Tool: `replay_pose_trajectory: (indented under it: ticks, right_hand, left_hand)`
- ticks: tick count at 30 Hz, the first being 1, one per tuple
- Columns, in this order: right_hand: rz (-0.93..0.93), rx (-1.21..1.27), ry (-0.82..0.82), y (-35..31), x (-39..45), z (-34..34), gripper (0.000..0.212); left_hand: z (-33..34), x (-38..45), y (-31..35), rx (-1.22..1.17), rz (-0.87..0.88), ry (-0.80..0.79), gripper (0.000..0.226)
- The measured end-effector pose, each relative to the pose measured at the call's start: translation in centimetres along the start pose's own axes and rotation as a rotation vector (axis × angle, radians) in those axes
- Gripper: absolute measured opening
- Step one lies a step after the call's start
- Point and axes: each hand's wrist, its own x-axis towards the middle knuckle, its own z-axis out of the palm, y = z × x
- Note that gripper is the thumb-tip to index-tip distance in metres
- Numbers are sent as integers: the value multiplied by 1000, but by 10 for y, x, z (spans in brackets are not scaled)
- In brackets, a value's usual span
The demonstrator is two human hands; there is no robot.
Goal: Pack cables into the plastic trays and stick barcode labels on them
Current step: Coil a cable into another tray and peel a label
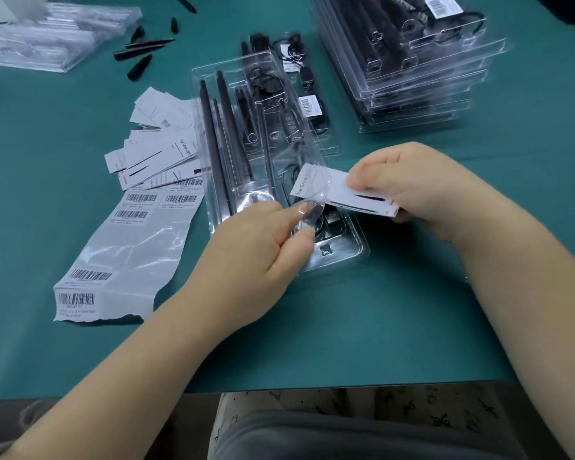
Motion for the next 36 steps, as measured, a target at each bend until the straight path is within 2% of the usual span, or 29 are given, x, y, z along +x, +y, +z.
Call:
replay_pose_trajectory:
  ticks: [4,9,11,14,16,19,22,24,28,31,36]
  right_hand:
    - [-10,130,113,0,2,-5,17]
    - [-46,117,-43,0,-3,13,13]
    - [-86,86,26,-1,-2,22,5]
    - [-203,6,215,2,-2,38,12]
    - [-250,-32,255,2,-4,45,15]
    - [-247,-15,150,0,-6,34,15]
    - [-191,73,-107,-3,-12,14,13]
    - [-146,39,-205,-2,-15,10,17]
    - [-100,30,-148,-2,-15,14,9]
    - [-23,148,-124,-1,-14,19,15]
    - [109,400,-147,3,-9,19,10]
  left_hand:
    - [0,0,-1,31,-16,-28,33]
    - [0,0,0,45,3,-18,35]
    - [-1,0,1,46,-3,-20,37]
    - [0,-1,1,58,-6,-28,32]
    - [-1,-1,1,61,-2,-34,24]
    - [-1,-2,1,70,-12,-44,28]
    - [-1,-1,2,76,-25,-40,33]
    - [-1,-1,4,82,-26,-46,33]
    - [1,-1,7,142,-1,-44,47]
    - [4,0,10,208,21,-43,54]
    - [9,0,11,263,80,-13,53]
